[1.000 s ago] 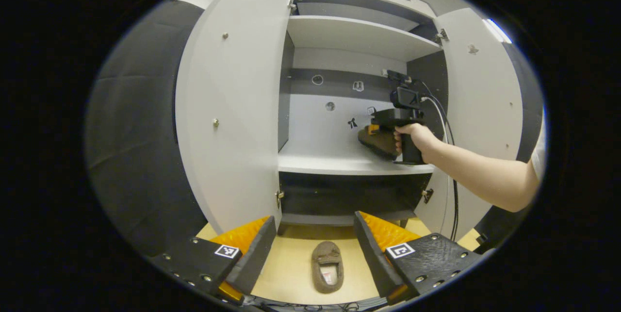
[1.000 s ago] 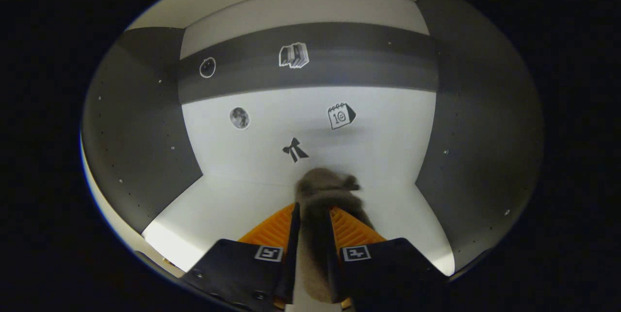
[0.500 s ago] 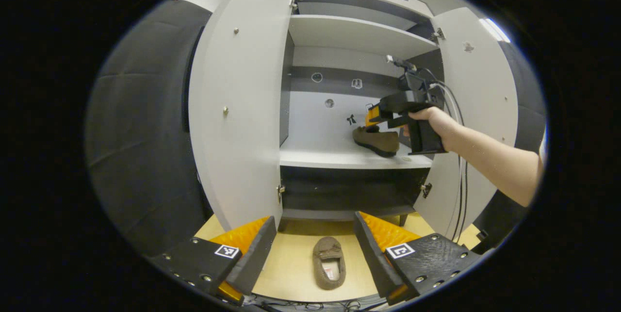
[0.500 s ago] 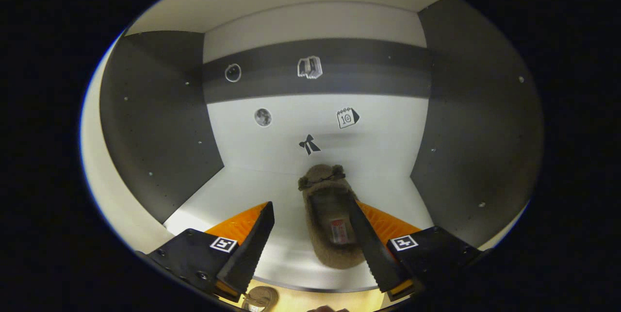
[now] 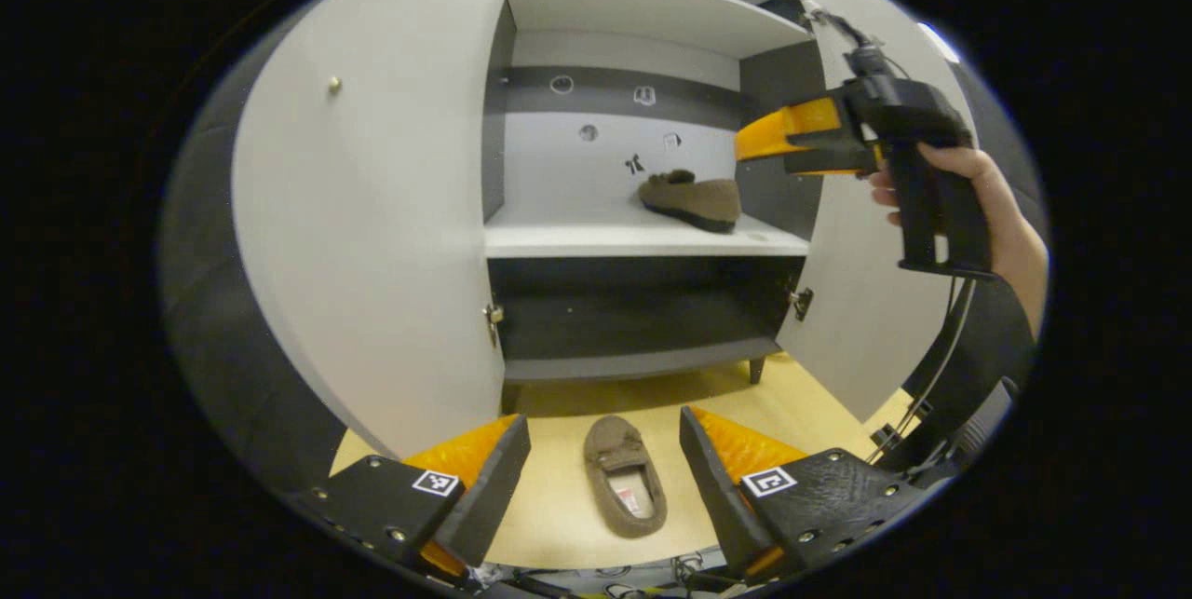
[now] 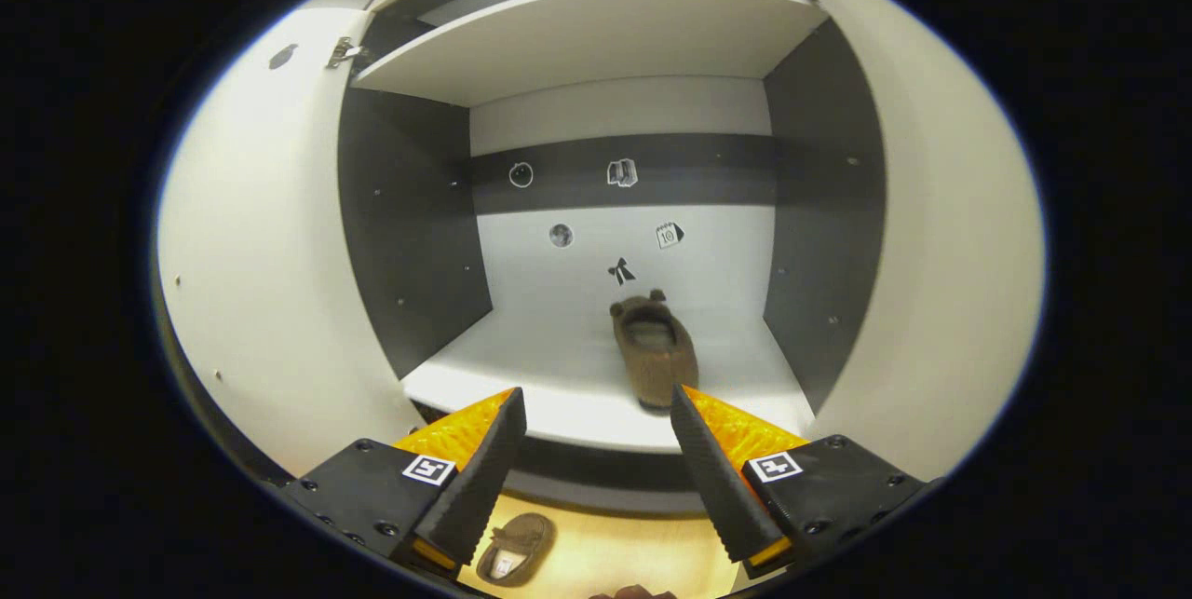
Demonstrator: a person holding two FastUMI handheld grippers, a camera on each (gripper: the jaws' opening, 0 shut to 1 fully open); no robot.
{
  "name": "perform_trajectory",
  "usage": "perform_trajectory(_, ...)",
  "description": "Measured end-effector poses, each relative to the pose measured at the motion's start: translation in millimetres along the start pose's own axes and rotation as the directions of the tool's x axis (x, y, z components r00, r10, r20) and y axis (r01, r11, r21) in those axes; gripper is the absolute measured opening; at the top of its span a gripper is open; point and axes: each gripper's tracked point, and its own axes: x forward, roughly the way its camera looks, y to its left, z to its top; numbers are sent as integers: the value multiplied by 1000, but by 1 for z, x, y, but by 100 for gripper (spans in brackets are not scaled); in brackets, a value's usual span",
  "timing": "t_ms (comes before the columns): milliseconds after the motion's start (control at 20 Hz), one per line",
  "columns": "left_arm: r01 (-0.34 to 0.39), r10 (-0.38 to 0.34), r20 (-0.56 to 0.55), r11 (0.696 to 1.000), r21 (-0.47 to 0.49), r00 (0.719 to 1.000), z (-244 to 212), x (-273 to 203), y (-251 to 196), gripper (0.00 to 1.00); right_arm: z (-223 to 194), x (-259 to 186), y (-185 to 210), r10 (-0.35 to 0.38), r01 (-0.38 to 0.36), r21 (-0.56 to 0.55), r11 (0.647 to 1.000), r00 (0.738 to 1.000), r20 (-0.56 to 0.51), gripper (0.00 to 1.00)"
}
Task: Grab one shoe with the right hand and put it into the shoe cabinet, grab the other shoe with the left hand and put it into the shoe cabinet; then close the right door with the right hand and the left door with the left hand.
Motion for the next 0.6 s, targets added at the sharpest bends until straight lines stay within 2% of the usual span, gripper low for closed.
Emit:
perform_trajectory(50, 15, -15, -32, 1000, 2, 999, -10, 9, 3, 98, -12, -16, -1, -3, 3, 4, 1000, 1000, 1, 100)
perform_trajectory(100, 30, -30, -63, 1000, 3, 998, -21, 17, 5, 93, -25, -29, -2, -6, 6, 4, 1000, 1000, 2, 98)
perform_trajectory(200, 52, -52, -129, 999, -3, 990, -45, 34, 7, 93, -49, -57, -8, -34, 34, 1, 999, 999, 6, 98)
perform_trajectory(300, 83, -84, -219, 996, -14, 972, -74, 53, -5, 93, -74, -86, -17, -82, 83, 19, 996, 997, -6, 98)
perform_trajectory(350, 97, -95, -262, 995, -4, 961, -91, 64, -9, 97, -86, -99, -22, -105, 105, 29, 994, 994, -10, 98)
perform_trajectory(450, 79, -62, -317, 996, 39, 946, -117, 88, -7, 97, -109, -126, -30, -161, 162, 39, 986, 986, -34, 98)
perform_trajectory(500, 70, -48, -342, 996, 54, 939, -128, 98, -6, 94, -117, -138, -36, -192, 194, 44, 980, 980, -45, 98)
perform_trajectory(600, 65, -26, -387, 994, 87, 922, -148, 111, -3, 98, -124, -169, -54, -261, 263, 62, 963, 964, -45, 98)
